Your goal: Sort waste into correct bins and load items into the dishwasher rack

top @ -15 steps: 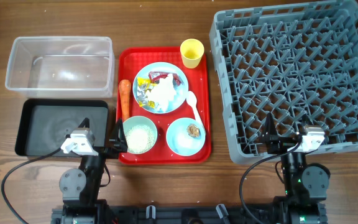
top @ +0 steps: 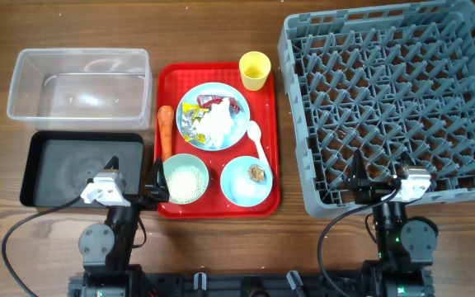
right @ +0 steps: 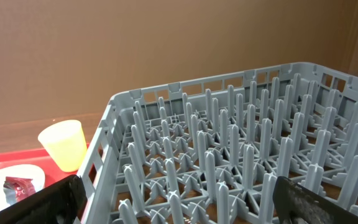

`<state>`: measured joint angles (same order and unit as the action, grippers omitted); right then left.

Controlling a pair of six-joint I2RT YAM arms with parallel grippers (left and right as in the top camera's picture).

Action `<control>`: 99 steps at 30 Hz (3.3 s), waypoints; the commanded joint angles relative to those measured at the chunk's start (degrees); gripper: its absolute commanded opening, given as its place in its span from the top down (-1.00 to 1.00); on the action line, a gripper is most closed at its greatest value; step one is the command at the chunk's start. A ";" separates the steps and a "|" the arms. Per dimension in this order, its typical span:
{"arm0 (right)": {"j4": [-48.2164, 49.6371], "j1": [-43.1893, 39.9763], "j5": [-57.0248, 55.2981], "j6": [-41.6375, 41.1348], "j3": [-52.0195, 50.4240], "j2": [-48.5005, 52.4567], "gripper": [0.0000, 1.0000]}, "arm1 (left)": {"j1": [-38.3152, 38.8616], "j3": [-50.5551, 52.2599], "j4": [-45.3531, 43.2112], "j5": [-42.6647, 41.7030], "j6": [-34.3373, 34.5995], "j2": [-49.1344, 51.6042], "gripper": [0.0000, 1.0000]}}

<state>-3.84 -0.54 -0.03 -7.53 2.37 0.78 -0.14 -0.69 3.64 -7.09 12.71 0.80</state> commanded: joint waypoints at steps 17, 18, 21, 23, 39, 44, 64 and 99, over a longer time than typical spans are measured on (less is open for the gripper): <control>0.20 0.24 0.50 -0.52 -0.26 -0.50 -0.99 | -0.39 0.37 0.22 0.72 -0.72 -0.42 -1.00; 0.20 0.24 0.50 -0.55 -0.26 -0.50 -0.99 | -0.39 0.37 0.22 0.72 -0.72 -0.42 -1.00; 0.20 0.24 0.50 -0.52 -0.26 -0.50 -0.99 | -0.39 0.37 0.22 0.72 -0.72 -0.42 -1.00; 0.20 0.24 0.50 -0.52 -0.26 -0.50 -0.99 | -0.39 0.37 0.22 0.72 -0.72 -0.42 -1.00; 0.20 0.24 0.50 -0.52 -0.26 -0.50 -0.99 | -0.39 0.37 0.22 0.72 -0.72 -0.42 -1.00; 0.20 0.24 0.50 -0.52 -0.26 -0.50 -1.00 | -0.39 0.37 0.22 0.72 -0.72 -0.42 -1.00; 0.20 0.24 0.50 -0.55 -0.26 -0.50 -0.99 | -0.39 0.37 -1.51 -1.29 1.18 -0.42 -1.00; 0.20 0.24 0.50 -0.52 -0.26 -0.50 -0.99 | 12.35 -80.50 69.90 -3.80 15.87 84.72 0.46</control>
<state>-3.84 -0.54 -0.03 -7.53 2.31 0.78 6.28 -80.42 72.53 -23.49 20.49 85.14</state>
